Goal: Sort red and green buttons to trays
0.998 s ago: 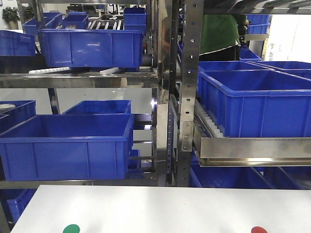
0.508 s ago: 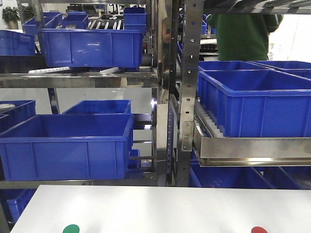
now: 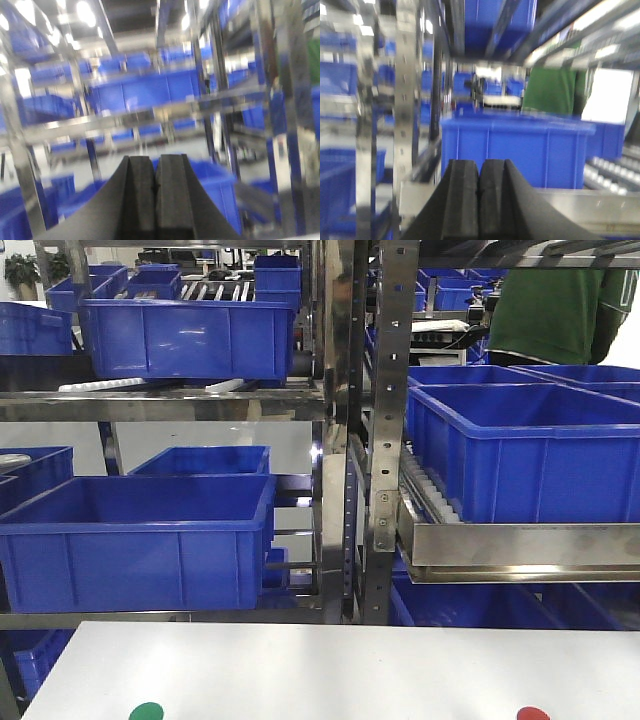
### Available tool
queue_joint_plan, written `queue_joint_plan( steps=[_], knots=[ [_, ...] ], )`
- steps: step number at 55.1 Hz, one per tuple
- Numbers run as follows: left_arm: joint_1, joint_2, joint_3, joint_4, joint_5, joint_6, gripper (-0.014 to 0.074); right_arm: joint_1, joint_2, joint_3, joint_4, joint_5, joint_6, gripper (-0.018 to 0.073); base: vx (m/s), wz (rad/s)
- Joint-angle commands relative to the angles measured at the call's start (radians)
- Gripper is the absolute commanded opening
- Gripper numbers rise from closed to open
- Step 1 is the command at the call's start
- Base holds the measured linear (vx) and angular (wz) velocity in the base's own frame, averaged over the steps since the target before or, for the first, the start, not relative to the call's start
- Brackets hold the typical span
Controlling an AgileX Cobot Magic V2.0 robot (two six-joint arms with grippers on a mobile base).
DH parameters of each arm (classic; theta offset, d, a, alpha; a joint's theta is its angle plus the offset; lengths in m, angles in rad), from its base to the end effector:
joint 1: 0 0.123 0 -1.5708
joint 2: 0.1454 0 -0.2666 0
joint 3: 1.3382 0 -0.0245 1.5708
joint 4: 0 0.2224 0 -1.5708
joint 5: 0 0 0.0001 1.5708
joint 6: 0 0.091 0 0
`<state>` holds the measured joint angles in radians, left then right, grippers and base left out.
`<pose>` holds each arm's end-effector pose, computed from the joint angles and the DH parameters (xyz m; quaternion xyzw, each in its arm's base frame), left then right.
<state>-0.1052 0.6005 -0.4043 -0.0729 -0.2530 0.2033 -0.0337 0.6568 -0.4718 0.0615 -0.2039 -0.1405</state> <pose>0.1175 -0.0107 0.3170 0.0708 0.6508 0.0164 0.7557 0.1288 -0.0055 0.3268 -0.0109 0.6687 -0.0465 0.7420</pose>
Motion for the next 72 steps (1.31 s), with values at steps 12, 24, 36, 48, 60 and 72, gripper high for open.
queue_joint_plan(
  steps=[12, 24, 36, 48, 60, 72],
  knots=[
    [-0.003, 0.336, -0.097, -0.011, -0.167, 0.0, -0.0006, -0.006, 0.292, -0.061, 0.001, -0.331, 0.02, -0.0008, 0.0, 0.0],
    [-0.004, 0.378, -0.097, -0.011, -0.216, -0.018, -0.0002, -0.006, 0.315, -0.061, 0.005, -0.396, 0.037, -0.0008, 0.0, 0.0],
    [-0.004, 0.378, -0.097, -0.011, -0.216, -0.018, 0.0, -0.006, 0.314, -0.061, 0.005, -0.404, 0.039, -0.0008, 0.0, 0.0],
    [-0.004, 0.378, -0.097, -0.011, -0.216, -0.018, 0.0006, -0.006, 0.315, -0.061, -0.021, -0.373, 0.041, 0.0015, 0.0, 0.0],
    [-0.004, 0.378, -0.097, -0.011, -0.216, -0.018, 0.0087, -0.006, 0.315, -0.061, -0.111, -0.27, 0.09, 0.0194, 0.0, 0.0],
    [-0.004, 0.378, -0.097, -0.011, -0.212, -0.018, 0.0304, -0.006, 0.326, -0.061, -0.079, -0.253, 0.124, 0.0557, 0.0, 0.0]
  ],
)
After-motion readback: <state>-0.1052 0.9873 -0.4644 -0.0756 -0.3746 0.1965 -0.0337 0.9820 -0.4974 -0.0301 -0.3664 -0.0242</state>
